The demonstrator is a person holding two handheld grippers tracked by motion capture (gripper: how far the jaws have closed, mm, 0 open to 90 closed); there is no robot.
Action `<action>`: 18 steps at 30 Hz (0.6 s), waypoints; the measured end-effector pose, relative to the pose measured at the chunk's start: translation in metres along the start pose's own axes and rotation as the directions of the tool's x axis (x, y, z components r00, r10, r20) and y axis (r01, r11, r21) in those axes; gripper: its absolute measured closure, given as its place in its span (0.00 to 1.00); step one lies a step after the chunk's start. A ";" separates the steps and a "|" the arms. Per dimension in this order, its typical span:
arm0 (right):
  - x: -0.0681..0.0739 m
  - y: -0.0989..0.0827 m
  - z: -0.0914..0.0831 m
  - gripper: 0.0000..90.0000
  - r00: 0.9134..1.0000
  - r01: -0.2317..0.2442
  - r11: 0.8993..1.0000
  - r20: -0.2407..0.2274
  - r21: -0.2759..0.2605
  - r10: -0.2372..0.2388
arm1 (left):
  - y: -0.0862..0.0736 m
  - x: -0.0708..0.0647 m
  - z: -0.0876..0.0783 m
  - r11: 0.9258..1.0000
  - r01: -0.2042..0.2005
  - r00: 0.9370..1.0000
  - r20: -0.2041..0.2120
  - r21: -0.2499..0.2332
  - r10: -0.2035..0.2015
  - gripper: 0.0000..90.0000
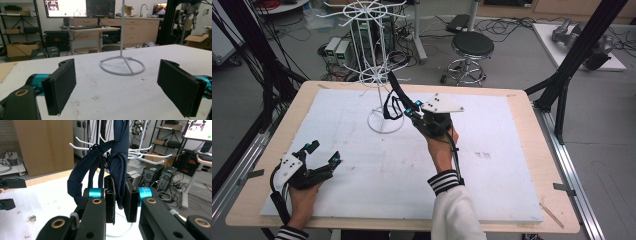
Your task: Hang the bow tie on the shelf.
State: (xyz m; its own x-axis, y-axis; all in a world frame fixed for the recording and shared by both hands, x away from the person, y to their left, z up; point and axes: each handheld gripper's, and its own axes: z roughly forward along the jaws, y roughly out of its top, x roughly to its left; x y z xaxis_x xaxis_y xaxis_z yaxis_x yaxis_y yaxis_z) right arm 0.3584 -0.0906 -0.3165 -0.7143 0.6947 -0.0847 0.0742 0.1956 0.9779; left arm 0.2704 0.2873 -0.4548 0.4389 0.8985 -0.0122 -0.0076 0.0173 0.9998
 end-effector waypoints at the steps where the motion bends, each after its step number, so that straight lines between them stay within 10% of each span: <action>1: 0.000 0.000 0.001 0.91 1.000 0.003 1.000 0.001 -0.002 -0.003 | 0.000 0.000 0.000 1.000 0.000 1.000 0.000 0.000 0.000 0.18; 18: -0.002 -0.003 0.019 0.91 1.000 -0.014 1.000 0.001 0.018 0.014 | 0.000 0.000 0.000 1.000 -0.001 1.000 0.000 -0.001 0.001 0.18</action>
State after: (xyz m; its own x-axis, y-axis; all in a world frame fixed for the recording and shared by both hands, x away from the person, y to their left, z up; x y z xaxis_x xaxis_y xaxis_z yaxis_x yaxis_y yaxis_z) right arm 0.3727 -0.0793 -0.3231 -0.7124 0.6982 -0.0709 0.0973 0.1982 0.9753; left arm 0.2703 0.2875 -0.4548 0.4390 0.8984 -0.0114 -0.0088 0.0170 0.9998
